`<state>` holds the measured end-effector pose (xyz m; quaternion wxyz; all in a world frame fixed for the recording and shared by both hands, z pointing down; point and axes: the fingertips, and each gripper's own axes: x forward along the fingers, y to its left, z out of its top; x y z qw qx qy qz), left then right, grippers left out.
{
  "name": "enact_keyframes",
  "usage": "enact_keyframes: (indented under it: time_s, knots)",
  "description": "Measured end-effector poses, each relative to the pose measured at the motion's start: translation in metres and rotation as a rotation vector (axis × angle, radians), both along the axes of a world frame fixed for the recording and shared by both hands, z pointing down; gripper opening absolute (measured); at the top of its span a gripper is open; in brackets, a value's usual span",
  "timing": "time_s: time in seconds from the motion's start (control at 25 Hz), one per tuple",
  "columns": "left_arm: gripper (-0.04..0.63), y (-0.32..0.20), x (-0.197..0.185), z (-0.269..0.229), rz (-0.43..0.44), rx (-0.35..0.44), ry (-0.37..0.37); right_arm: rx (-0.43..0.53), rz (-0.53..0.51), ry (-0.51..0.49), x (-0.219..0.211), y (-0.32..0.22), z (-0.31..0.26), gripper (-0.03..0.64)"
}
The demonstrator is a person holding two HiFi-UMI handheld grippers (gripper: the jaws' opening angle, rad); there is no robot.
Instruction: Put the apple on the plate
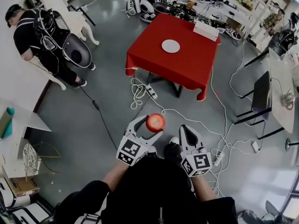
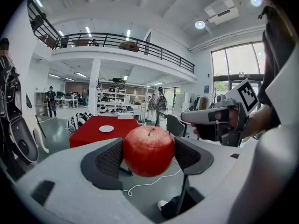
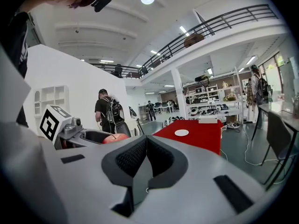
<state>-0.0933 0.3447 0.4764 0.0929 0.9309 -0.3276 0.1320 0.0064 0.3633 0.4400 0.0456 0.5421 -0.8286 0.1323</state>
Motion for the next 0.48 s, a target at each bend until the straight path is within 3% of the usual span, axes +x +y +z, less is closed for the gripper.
enact_keyframes:
  time_s: [0.48]
  knots:
    - [0.341, -0.0001, -0.0053, 0.0104, 0.001, -0.020, -0.006, -0.014, 0.008, -0.002, -0.0007, 0.0018, 0.0062, 0.011]
